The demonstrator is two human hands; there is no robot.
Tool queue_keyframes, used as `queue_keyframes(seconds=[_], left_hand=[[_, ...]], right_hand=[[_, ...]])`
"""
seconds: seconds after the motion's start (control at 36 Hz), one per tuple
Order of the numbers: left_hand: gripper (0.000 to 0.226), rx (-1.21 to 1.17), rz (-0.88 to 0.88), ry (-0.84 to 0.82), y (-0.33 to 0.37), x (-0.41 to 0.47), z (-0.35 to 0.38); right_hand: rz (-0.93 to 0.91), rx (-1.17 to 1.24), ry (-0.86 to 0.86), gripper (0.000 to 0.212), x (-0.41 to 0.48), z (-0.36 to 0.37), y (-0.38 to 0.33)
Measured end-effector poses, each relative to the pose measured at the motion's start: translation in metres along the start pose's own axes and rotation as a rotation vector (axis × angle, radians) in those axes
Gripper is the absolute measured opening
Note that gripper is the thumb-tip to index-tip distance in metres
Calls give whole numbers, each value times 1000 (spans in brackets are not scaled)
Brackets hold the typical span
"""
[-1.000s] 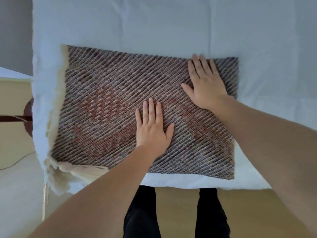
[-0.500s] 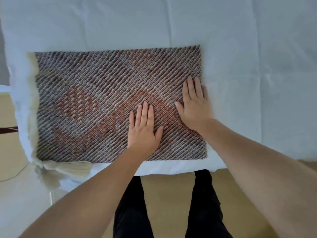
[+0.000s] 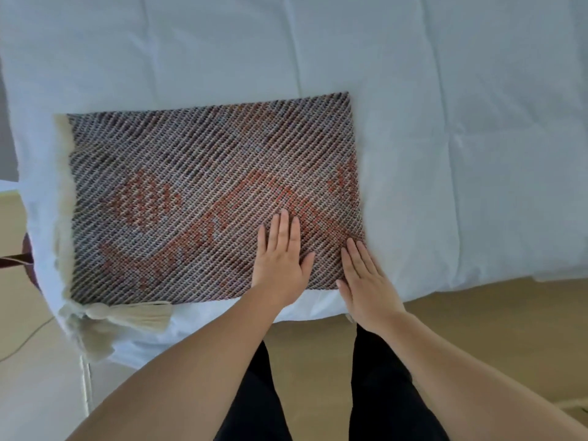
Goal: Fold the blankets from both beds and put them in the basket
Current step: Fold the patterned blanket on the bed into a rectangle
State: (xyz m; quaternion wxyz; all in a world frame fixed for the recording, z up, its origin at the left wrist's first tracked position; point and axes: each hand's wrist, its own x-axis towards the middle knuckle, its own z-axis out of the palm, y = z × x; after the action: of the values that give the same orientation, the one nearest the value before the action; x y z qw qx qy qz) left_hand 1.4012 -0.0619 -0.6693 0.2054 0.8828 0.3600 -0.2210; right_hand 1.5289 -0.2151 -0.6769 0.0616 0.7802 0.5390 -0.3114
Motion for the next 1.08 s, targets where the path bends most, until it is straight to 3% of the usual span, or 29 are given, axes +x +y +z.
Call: queue_keyframes(seconds=[0.22,0.36,0.47,0.5,0.58,0.81,0.92,1.08], left_hand=[[67,-58,88,-23,55,16,11],[71,-137,11,-48,76,18,8],[70,-288,-21,-43,72,10,-6],[70,-364,-33,-45,70,7,-12],[73,-656,-135,-55,64,-5,-35],[72,-1020,-283,161,37,-47,-81],[66,-1159,-323,220,1,-72,-103],[80,-1176,-380,264,-68,-107,-127]], right_hand=[[134,476,220,50,61,-89,36],[234,762,176,54,130,-139,30],[259,969,93,14,161,-164,18],[265,1007,71,13,163,-170,14],[242,1027,19,37,162,-191,-4],[93,983,-25,30,149,-234,-100],[113,950,28,53,152,-241,-158],[179,912,89,26,161,-234,-228]])
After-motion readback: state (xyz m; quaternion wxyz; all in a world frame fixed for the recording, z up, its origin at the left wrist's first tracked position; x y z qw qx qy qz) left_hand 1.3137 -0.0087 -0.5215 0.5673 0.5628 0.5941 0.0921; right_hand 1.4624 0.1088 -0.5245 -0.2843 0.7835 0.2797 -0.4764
